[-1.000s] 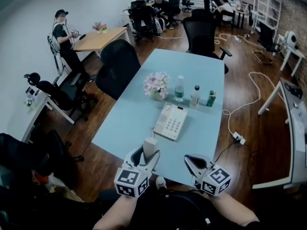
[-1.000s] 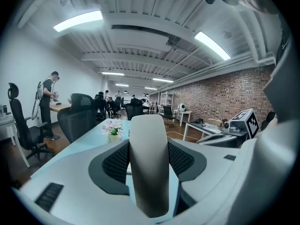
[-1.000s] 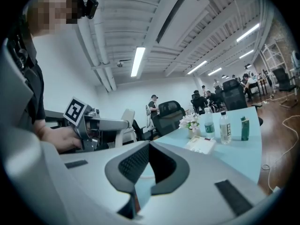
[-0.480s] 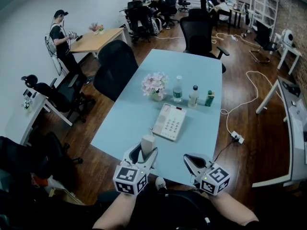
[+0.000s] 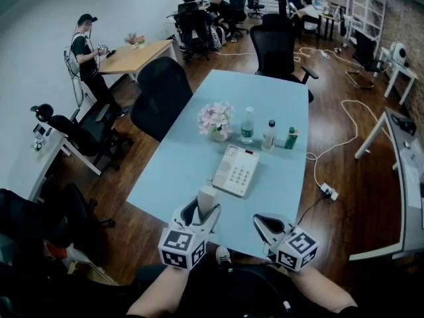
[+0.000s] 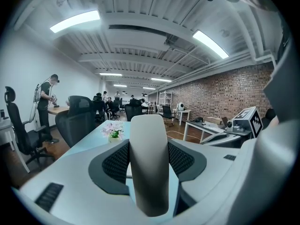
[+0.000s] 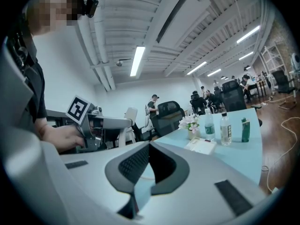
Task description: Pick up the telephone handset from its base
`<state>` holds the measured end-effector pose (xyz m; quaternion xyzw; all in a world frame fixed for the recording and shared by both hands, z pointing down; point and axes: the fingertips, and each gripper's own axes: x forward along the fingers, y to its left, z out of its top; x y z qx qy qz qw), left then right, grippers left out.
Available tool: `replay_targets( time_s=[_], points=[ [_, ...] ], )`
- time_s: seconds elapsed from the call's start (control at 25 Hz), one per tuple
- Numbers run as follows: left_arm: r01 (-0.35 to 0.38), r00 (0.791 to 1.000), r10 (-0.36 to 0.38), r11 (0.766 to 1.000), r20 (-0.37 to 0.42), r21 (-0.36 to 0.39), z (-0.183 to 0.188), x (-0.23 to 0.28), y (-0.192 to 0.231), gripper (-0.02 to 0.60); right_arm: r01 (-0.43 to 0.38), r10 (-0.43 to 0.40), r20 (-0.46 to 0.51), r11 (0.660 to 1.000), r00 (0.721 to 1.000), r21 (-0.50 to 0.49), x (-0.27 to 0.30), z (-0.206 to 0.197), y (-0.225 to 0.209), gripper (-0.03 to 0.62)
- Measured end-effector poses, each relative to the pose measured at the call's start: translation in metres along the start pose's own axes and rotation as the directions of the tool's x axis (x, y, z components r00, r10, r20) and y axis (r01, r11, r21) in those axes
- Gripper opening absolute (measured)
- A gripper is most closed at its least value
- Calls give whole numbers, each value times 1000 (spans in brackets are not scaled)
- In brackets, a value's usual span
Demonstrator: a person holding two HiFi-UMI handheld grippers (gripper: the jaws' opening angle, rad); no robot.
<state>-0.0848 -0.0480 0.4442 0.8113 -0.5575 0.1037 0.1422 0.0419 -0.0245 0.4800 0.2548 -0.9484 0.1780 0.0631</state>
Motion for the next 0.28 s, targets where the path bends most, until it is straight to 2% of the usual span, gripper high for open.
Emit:
replay_targets(
  time_s=[0.28],
  points=[
    [4, 1000, -4, 1000, 0, 13, 3, 3, 2, 241, 4, -4, 3, 1000, 1000, 0, 1, 1, -2, 12]
  ],
)
